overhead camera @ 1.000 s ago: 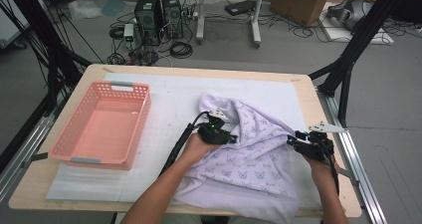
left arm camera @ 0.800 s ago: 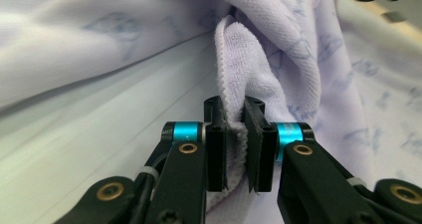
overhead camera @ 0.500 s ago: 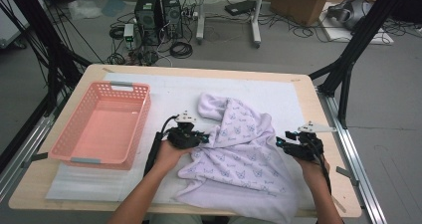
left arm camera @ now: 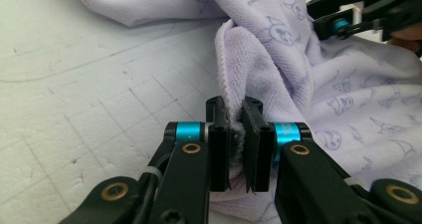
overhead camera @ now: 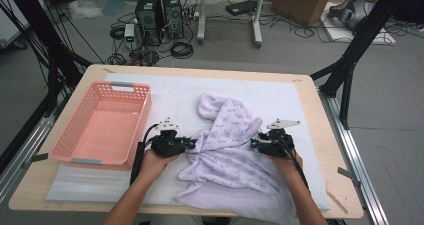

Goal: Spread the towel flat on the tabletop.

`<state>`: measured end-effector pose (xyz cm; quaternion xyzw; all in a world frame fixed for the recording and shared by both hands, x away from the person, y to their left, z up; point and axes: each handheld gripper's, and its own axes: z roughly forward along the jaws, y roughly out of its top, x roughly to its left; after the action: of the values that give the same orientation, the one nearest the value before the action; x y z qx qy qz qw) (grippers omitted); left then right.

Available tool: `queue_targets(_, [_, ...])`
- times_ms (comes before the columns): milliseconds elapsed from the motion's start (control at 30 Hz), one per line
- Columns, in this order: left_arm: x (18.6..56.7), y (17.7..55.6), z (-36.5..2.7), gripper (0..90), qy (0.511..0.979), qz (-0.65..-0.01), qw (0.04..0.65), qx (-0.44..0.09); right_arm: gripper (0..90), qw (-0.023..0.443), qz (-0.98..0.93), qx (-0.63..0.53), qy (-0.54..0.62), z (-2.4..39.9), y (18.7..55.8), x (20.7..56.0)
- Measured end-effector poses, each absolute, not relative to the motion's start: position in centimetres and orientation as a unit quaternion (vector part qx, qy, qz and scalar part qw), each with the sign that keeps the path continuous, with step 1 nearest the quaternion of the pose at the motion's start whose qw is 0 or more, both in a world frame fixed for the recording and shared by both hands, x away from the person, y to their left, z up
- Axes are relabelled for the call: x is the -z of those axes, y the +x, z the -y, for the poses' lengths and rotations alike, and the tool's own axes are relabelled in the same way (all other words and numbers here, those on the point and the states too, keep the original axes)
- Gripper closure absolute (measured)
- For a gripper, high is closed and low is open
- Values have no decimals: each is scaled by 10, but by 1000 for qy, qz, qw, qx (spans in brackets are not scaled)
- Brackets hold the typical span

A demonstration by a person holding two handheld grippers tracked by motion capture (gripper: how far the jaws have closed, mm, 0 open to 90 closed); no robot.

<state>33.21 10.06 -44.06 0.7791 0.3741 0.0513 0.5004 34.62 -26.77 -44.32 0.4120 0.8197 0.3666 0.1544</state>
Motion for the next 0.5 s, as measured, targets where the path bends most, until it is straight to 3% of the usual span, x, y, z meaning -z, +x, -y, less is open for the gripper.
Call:
queue_targets(33, [441,331,-100,824,779,-375,501,-49,630,159,-823,-360,410,266,347,445])
queue_targets(100, [441,330,-101,824,780,-372,501,-46,849,151,-825,-364,405,269,347,443])
queue_targets(500, [443,322,-93,774,790,-355,500,-26,864,161,-836,-311,422,309,317,432])
